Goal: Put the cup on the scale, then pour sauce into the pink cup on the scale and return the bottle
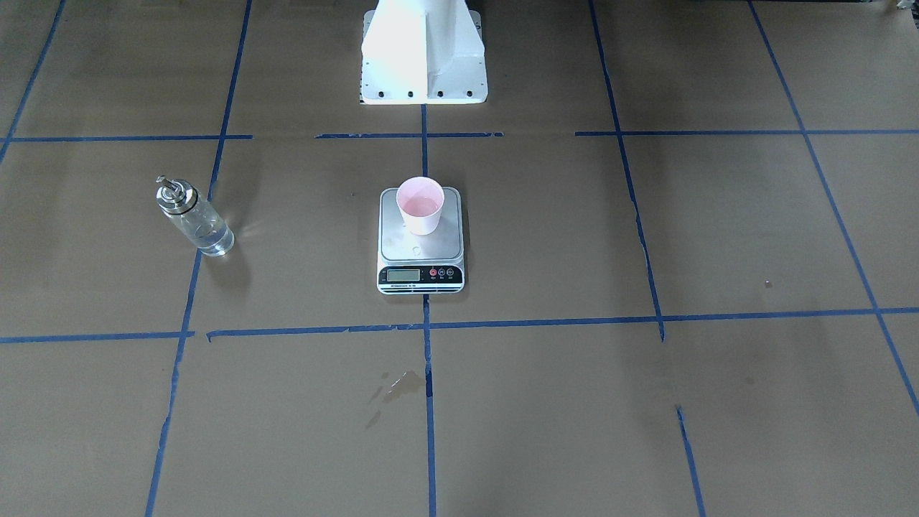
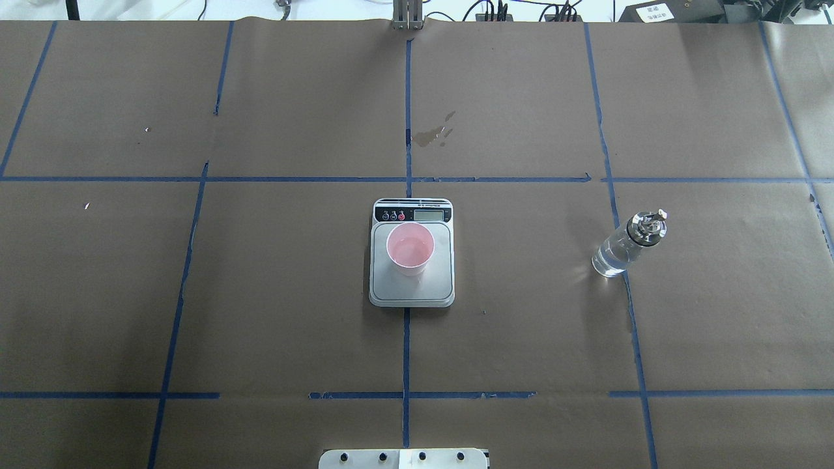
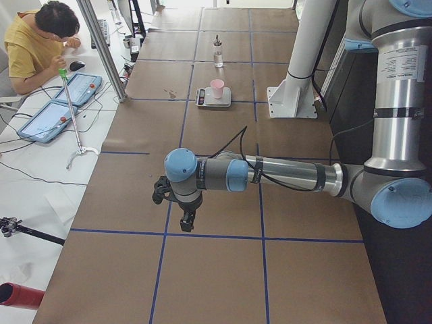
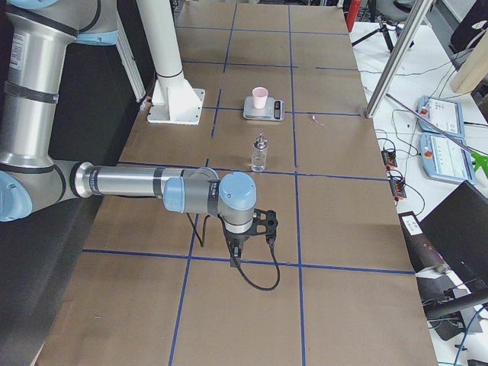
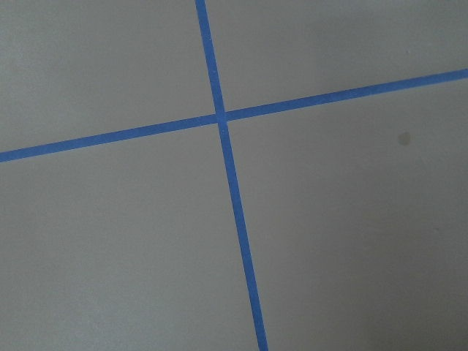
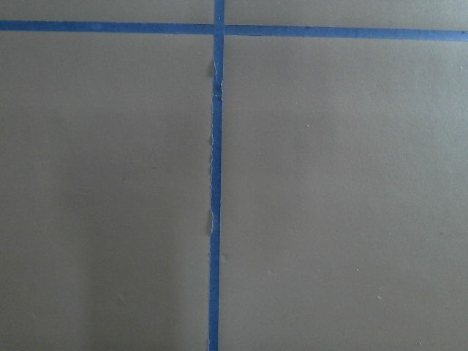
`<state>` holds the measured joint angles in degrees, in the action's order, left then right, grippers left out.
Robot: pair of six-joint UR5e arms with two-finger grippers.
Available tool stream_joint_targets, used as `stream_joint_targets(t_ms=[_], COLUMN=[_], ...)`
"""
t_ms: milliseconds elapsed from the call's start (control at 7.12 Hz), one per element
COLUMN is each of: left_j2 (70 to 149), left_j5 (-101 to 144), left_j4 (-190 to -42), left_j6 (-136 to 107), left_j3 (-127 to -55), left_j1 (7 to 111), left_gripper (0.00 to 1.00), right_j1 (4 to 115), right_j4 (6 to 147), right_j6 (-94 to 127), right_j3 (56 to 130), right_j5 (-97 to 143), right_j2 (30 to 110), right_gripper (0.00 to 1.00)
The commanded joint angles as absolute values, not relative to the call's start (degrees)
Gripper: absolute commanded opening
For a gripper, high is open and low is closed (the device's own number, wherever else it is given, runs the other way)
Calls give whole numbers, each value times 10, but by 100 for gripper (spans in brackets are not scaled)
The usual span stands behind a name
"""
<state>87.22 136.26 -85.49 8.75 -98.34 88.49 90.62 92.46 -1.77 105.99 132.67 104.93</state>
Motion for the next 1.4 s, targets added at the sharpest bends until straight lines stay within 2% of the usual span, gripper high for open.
stream_joint_targets(t_ms=[0,1264], left_j2=[874,846], left_j5=[1362,1348], left_j4=[-855,-853], left_j6=[86,92], left_j3=[-979,-988], left_j1=[885,905], left_gripper=[100,100], right_j1=[905,856], right_j4=[923,921], right_j6=[-15,-11], right_j3=[1061,1065], right_j5=[1328,1326], right_j2=[1046,1034], right_gripper=[100,100])
